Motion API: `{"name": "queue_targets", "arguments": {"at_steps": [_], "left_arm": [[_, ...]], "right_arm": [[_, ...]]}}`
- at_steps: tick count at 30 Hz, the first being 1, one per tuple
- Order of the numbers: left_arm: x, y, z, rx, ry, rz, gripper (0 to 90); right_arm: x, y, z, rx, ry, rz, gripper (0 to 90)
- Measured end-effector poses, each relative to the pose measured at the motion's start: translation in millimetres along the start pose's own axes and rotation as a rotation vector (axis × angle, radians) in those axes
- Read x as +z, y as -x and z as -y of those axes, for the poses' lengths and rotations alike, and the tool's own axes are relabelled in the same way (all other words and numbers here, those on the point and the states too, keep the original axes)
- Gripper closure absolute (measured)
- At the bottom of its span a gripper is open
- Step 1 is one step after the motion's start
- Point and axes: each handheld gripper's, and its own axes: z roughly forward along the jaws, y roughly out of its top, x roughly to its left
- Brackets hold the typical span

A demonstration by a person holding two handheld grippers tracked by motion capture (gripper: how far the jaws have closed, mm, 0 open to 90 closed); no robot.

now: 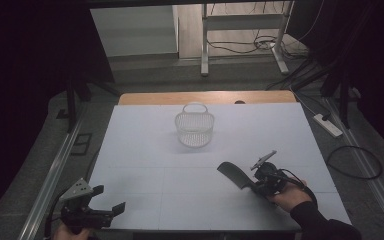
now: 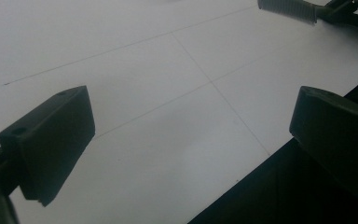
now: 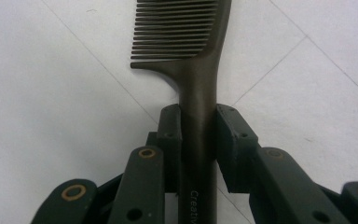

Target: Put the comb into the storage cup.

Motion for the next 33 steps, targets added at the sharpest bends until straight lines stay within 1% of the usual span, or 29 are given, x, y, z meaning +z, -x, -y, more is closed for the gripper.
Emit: {"name": "queue_targets", "arguments": {"at_steps": [2,3,5,6,7,9,10,14,19,21,23,25,26,28,29,31,33], "left_arm": [[0.1,0.5,-0.2,0.004,-0.001,-0.001,0.7],[0.2,1.0,-0.4,0.007,-0.002,-0.004,0.5],[0.2,2.0,-0.6,0.013,-0.004,-0.009,0.5],[0.2,2.4,-0.7,0.016,-0.003,-0.01,0.5],[0.2,2.5,-0.8,0.019,-0.003,-0.009,0.5],[0.1,2.7,-0.9,0.023,-0.001,-0.005,0.5],[0.1,2.9,-1.1,0.023,-0.001,0.004,0.5],[1.6,4.9,-2.9,0.032,-0.003,0.014,0.0],[5.9,8.5,-7.8,0.063,-0.013,0.014,0.0],[7.8,8.4,-9.7,0.062,-0.002,0.033,0.0],[9.9,7.6,-11.7,0.055,0.002,0.053,0.0],[12.5,6.9,-13.3,0.072,0.003,0.054,0.7],[14.3,6.2,-14.6,0.08,-0.004,0.056,1.8],[16.9,5.1,-16.5,0.08,-0.004,0.067,2.5],[18.4,4.8,-17.9,0.083,-0.002,0.069,2.4],[20.2,5.3,-20.2,0.093,0.006,0.06,1.8],[22.1,6.2,-23.6,0.105,0.014,0.056,0.6]], "right_arm": [[-0.3,0.1,0.4,0.003,0.001,-0.001,72.3],[-0.6,0.1,1.5,0.006,0.011,0.001,72.4],[-0.9,-0.3,2.0,0.007,0.015,0.005,72.4],[-2.8,-0.8,2.8,0.007,0.029,0.009,72.4],[-2.8,-0.8,2.8,0.007,0.029,0.009,72.4],[-5.8,-1.2,3.3,0.009,0.052,0.011,72.4],[-6.8,-1.2,3.5,0.009,0.056,0.008,72.4],[-9.6,-2.3,5.3,0.007,0.077,0.017,72.4],[-13.9,-3.1,6.0,0.0,0.105,0.02,72.4],[-16.0,-3.2,6.3,0.002,0.116,0.022,72.4],[-18.8,-3.3,6.9,-0.001,0.133,0.027,72.4],[-21.7,-3.1,7.9,-0.003,0.157,0.03,72.3],[-22.7,-3.1,8.3,-0.005,0.163,0.031,72.4],[-25.3,-2.9,9.2,-0.012,0.181,0.034,72.4],[-26.8,-3.0,9.5,-0.012,0.188,0.038,72.3],[-30.0,-3.1,9.9,-0.008,0.206,0.046,72.4],[-33.5,-2.7,10.0,-0.005,0.227,0.042,72.3]]}}
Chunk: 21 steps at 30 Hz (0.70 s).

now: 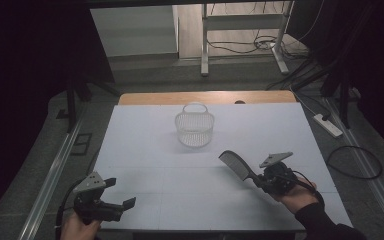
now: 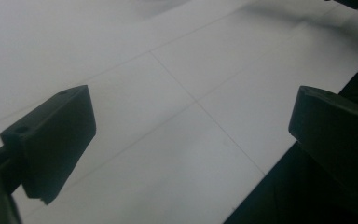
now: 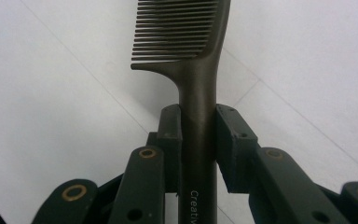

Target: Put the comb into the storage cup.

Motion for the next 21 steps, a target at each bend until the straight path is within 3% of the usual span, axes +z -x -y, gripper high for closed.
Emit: {"name": "queue_targets", "arguments": {"at_steps": [4,8,12,21], "left_arm": [[5.6,0.8,-8.7,0.008,0.024,0.019,0.0],[11.6,3.8,-18.6,0.037,0.015,0.004,0.0],[17.6,6.5,-27.2,0.04,0.018,0.009,0.0],[33.9,11.0,-46.1,0.039,0.004,0.058,0.0]], "right_arm": [[-4.0,-0.5,-0.6,0.004,0.025,0.005,72.4],[-7.3,0.3,-0.8,0.021,0.054,-0.018,72.4],[-10.2,0.7,-0.6,0.028,0.074,-0.021,72.3],[-13.9,-2.1,-2.0,0.024,0.109,-0.016,72.3]]}}
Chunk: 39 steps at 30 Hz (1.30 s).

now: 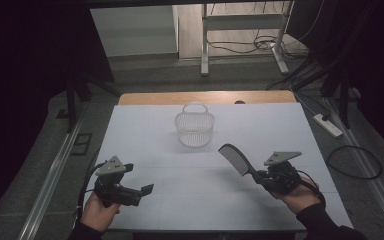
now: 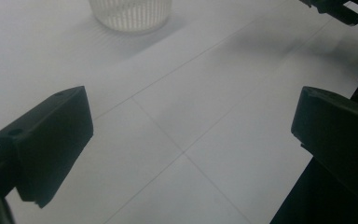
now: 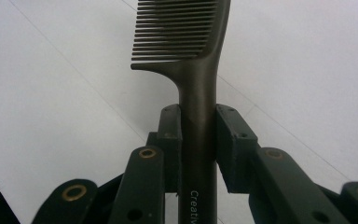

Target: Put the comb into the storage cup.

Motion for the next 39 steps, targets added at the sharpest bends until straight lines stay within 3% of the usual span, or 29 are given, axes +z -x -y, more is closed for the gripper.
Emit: {"name": "queue_targets", "arguments": {"at_steps": [5,14,21,31,39], "left_arm": [[9.3,4.0,-10.4,0.022,-0.007,0.021,0.0],[26.1,8.2,-27.4,0.021,0.01,0.074,0.0],[38.4,11.8,-40.3,0.021,0.009,0.109,0.0],[54.0,16.2,-59.3,0.041,0.017,0.164,0.0],[67.7,13.1,-67.8,0.033,0.022,0.199,0.0]], "right_arm": [[-2.1,-3.4,-1.8,-0.012,0.025,-0.003,72.3],[-5.9,-10.6,-5.9,-0.025,0.07,-0.022,72.3],[-7.9,-9.8,-6.7,0.032,0.11,-0.093,72.3],[-11.1,-16.4,-9.5,0.013,0.15,-0.078,72.3],[-10.8,-25.5,-13.1,-0.006,0.174,-0.061,72.3]]}}
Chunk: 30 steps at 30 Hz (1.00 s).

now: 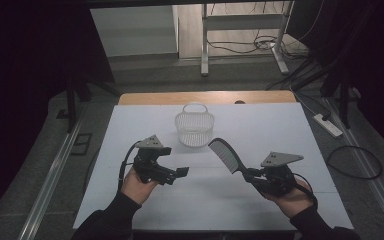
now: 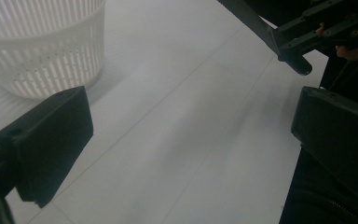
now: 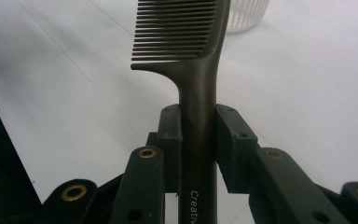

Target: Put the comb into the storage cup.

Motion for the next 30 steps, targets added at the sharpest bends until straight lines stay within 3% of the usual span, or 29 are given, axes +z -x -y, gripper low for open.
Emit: {"name": "queue_targets", "arguments": {"at_steps": [16,30], "left_arm": [[21.5,-1.0,-17.1,-0.033,0.029,0.082,0.0],[41.2,4.8,-31.0,-0.07,0.019,0.145,0.0]], "right_arm": [[7.5,-17.1,-7.0,-0.039,0.043,0.016,72.3],[12.8,-32.1,-11.3,-0.077,0.065,0.021,72.3]]}}
